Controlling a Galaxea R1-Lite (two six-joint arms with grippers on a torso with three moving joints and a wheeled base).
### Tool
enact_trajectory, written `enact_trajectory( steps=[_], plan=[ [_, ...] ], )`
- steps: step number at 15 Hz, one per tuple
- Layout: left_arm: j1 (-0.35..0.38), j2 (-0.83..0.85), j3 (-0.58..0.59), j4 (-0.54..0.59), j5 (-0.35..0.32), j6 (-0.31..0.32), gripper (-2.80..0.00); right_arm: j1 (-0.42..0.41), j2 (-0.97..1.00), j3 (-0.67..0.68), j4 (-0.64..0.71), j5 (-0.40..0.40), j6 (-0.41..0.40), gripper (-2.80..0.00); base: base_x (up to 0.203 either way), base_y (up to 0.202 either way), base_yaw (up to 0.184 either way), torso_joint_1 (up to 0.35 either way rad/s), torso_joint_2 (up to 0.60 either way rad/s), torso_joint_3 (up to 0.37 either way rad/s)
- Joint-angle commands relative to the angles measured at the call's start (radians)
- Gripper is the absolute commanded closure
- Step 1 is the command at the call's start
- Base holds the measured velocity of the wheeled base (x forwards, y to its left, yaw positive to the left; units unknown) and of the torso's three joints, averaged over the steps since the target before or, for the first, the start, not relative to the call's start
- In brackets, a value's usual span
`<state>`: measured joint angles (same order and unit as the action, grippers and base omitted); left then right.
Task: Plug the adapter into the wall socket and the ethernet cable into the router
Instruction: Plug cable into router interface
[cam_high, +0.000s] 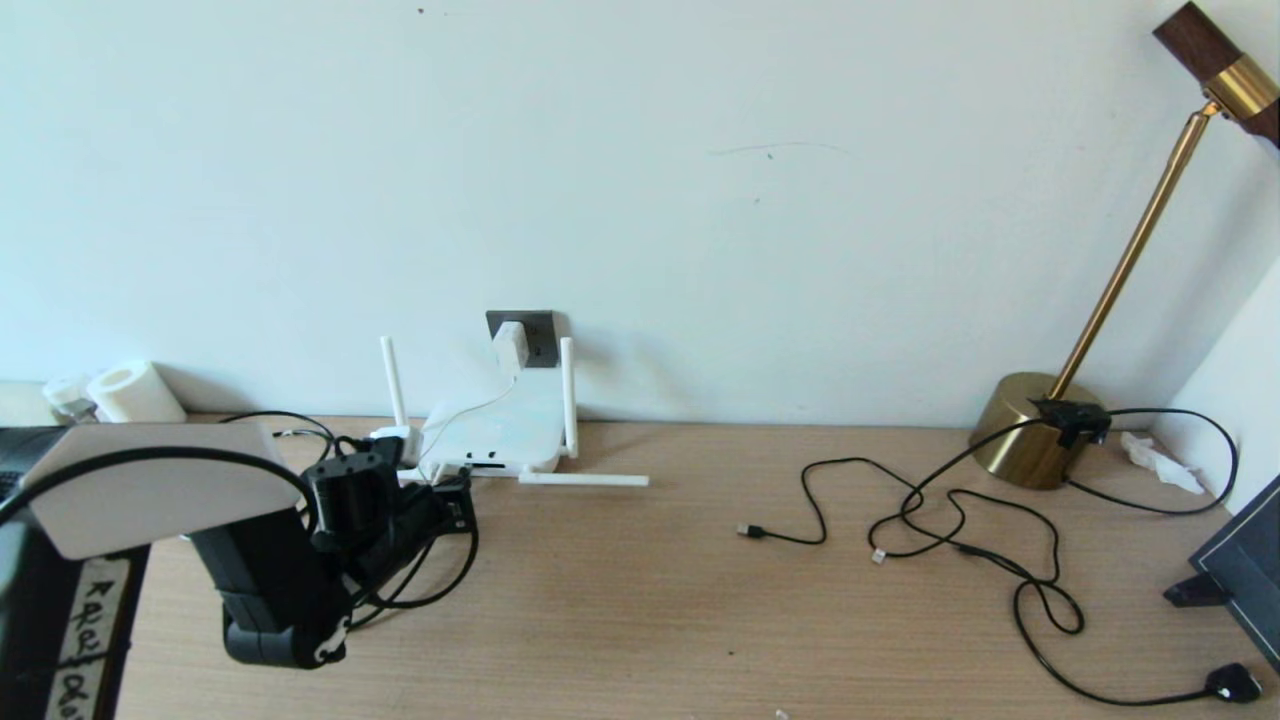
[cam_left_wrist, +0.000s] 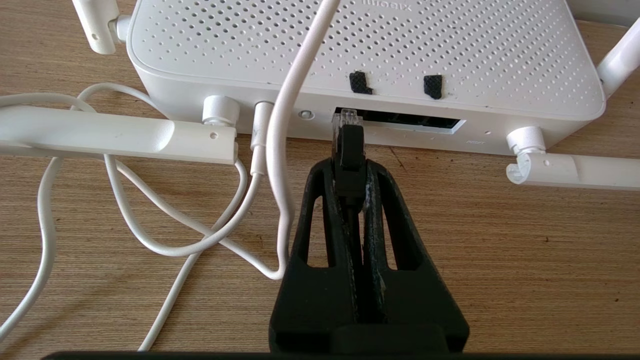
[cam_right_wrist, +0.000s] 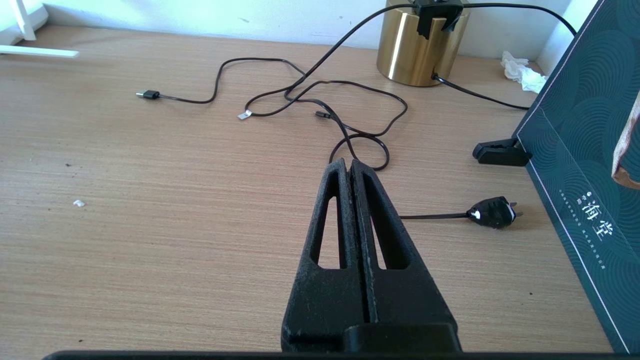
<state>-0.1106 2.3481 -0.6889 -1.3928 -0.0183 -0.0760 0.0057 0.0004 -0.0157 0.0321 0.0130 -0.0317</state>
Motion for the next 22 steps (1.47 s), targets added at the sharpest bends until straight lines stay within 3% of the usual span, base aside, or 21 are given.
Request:
enact_trajectory(
  steps=[1, 22],
  plan=[
    [0.0, 0.004, -0.004, -0.008, 0.0, -0.001, 0.0, 0.0, 0.0, 0.0, 0.0, 0.001, -0.001, 0.0, 0.0, 0.0, 0.0, 0.0, 0.0, 0.0],
    [-0.011, 0.01, -0.014, -0.008, 0.001, -0.001, 0.0, 0.0, 0.0, 0.0, 0.0, 0.001, -0.001, 0.0, 0.0, 0.0, 0.0, 0.0, 0.0, 0.0]
  ],
)
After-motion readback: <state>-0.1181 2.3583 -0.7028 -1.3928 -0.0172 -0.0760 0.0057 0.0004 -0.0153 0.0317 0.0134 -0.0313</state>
